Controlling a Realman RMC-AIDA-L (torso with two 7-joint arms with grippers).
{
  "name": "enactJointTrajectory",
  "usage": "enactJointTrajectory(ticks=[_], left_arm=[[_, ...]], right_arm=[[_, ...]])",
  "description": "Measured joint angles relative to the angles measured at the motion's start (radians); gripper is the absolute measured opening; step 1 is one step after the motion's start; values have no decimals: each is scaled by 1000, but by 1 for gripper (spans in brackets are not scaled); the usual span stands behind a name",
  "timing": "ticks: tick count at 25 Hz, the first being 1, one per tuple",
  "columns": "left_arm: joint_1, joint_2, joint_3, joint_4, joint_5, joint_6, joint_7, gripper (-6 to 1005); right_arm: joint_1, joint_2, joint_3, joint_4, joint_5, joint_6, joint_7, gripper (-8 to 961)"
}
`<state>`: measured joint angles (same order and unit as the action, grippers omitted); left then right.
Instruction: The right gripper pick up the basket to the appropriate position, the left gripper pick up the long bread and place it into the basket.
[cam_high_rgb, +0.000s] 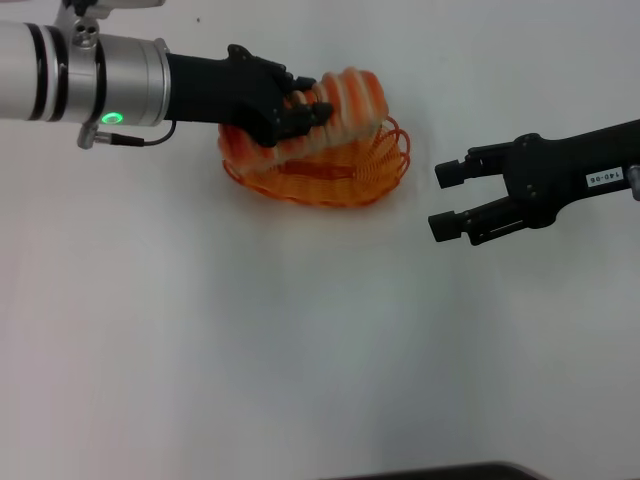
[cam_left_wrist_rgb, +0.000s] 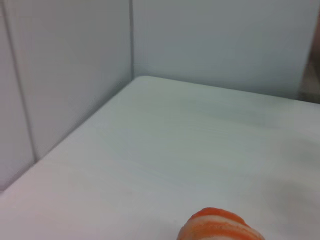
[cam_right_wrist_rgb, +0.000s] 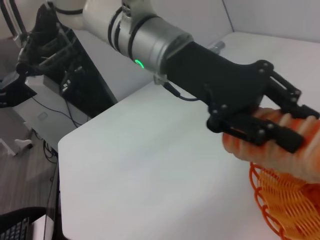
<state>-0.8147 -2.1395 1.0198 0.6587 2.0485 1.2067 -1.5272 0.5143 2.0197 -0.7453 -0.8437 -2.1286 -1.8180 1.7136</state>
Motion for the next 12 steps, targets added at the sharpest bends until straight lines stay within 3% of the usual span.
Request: enactJointTrajectory(ticks=[3,6,10,12], left_arm=[[12,-19,1,18,0,-33,-21,339],[18,-23,4,21,1,-38,-28,390],[37,-22,5,38,1,-30,-35,598],[46,-20,3,49,1,-18,-37,638]], right_arm=[[3,2,1,0,1,-3,3,958],[4,2,2,0,4,-4,7,958],[1,6,2,0,6,0,2,958],[3,8,2,0,6,1,2,958]])
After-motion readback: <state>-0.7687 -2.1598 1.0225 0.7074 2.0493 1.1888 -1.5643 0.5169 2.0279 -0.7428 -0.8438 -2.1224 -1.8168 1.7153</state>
